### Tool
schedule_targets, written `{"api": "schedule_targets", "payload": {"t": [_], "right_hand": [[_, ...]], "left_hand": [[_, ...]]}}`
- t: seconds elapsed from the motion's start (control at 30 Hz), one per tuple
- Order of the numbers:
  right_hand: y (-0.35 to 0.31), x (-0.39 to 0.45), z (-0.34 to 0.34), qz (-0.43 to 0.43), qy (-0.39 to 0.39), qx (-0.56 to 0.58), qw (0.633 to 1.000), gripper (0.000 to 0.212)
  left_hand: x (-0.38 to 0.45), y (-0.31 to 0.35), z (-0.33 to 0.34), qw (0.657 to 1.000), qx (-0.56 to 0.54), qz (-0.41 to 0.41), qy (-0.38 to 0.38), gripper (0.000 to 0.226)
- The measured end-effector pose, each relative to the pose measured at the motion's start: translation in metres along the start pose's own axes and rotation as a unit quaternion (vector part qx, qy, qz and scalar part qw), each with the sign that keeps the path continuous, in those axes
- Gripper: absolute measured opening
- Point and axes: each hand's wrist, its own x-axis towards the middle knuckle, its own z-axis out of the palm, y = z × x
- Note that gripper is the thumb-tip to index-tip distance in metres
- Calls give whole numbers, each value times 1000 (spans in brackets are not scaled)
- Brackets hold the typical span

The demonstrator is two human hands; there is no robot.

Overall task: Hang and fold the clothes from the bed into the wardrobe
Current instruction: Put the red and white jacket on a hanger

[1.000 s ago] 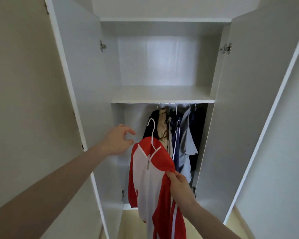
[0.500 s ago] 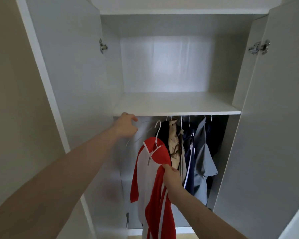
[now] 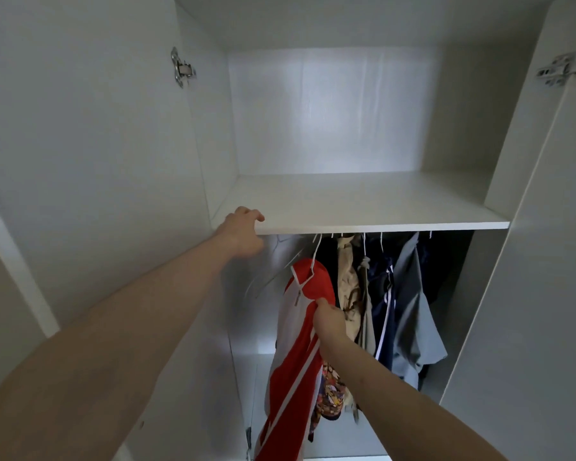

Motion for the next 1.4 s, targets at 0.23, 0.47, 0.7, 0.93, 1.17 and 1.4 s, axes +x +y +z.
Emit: {"api": "schedule_targets", "payload": {"t": [0.23, 0.47, 0.7, 0.93, 1.17, 1.4], "right_hand": [[-23, 81, 6, -29, 7, -46, 999, 32], [-37, 143, 9, -52, 29, -124, 991, 41], [-54, 192, 14, -75, 48, -127, 988, 43], [-40, 206, 27, -81, 50, -93, 991, 41], [-62, 216, 44, -104, 49, -36, 993, 33], [-72, 255, 26, -94, 17, -185, 978, 24]], "left_hand": [[65, -6, 14, 1000, 27, 3, -10, 56], [98, -16, 45, 998, 0, -27, -63, 51], [109, -27, 58, 999, 7, -39, -32, 57], [112, -30, 66, 999, 17, -43, -20, 56], [114, -32, 69, 999, 27, -45, -15, 56], [114, -31, 69, 999, 24, -47, -9, 55]]}}
